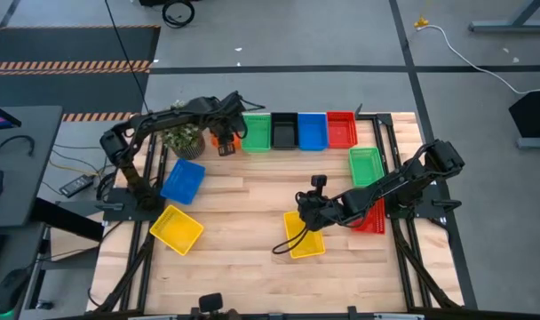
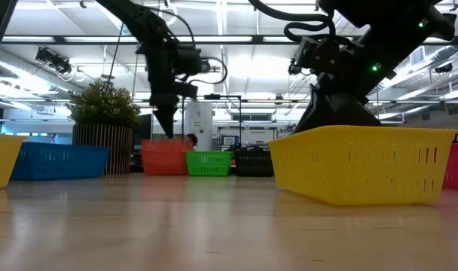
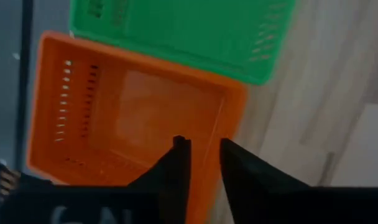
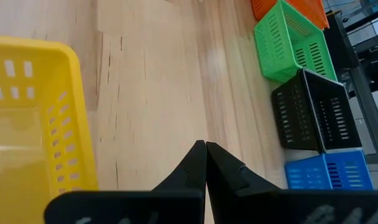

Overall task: Stack baskets by color
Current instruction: Stack the bottom orange bin on top of the top orange bin, then stack the bottom red bin on top of the top red bin

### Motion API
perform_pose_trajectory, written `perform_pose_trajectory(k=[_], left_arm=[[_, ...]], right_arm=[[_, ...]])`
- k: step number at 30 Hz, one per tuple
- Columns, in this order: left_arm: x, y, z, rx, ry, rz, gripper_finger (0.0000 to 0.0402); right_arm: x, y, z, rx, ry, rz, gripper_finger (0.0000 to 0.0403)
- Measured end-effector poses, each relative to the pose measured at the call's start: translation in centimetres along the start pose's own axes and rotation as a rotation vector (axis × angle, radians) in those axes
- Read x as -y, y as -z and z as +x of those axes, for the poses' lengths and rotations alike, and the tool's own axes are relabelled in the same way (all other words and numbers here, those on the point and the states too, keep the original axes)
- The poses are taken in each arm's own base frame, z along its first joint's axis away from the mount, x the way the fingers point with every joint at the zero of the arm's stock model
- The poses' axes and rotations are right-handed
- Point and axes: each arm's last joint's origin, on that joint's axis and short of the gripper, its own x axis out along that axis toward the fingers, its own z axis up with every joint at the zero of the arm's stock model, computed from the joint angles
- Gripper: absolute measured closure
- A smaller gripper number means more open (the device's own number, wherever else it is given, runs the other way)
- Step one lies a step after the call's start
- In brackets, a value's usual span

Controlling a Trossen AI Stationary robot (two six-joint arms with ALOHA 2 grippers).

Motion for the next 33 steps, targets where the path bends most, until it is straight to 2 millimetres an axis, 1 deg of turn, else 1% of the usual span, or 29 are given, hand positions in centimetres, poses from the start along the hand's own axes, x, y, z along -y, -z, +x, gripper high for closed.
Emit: perform_pose_trajectory(k=[3,6,7,9,11,13,16,18,22,26,29,33], left_arm=[[-0.4,0.5,1.2,0.013,0.033,-0.038,0.0349],[-0.4,0.8,2.1,0.012,0.041,-0.036,0.0383],[-0.3,0.7,2.1,0.016,0.038,-0.033,0.0391],[-0.4,0.4,1.6,0.048,0.016,-0.031,0.0395],[-0.4,0.2,0.4,0.066,-0.017,-0.027,0.0390],[-0.2,-0.2,-1.3,0.102,-0.059,-0.020,0.0381],[0.8,-0.2,-4.2,0.123,-0.091,-0.010,0.0377],[1.9,0.1,-6.4,0.153,-0.096,0.004,0.0383],[4.6,1.4,-10.2,0.184,-0.065,0.001,0.0396],[7.8,3.0,-13.3,0.202,-0.011,-0.016,0.0393],[10.4,4.0,-15.0,0.215,0.027,-0.024,0.0387],[13.8,5.3,-16.6,0.205,0.011,-0.041,0.0391]], right_arm=[[0.0,0.0,0.0,0.002,0.000,0.001,0.0394],[0.0,0.0,0.0,0.002,0.000,0.001,0.0394],[0.0,0.0,0.0,0.001,0.000,0.000,0.0394],[0.0,0.0,0.0,0.001,0.000,0.000,0.0394],[0.0,0.0,0.0,0.001,0.000,-0.001,0.0394],[0.0,0.0,0.0,0.002,0.000,0.000,0.0394],[0.1,-0.1,0.2,0.011,0.002,0.022,0.0394],[0.1,0.1,0.5,0.035,0.004,0.048,0.0394],[-0.1,0.7,1.2,0.170,-0.039,0.096,0.0394],[0.1,1.2,1.6,0.356,-0.105,0.165,0.0394],[0.4,1.3,1.4,0.457,-0.115,0.203,0.0394],[0.7,0.9,1.1,0.523,-0.094,0.217,0.0394]])
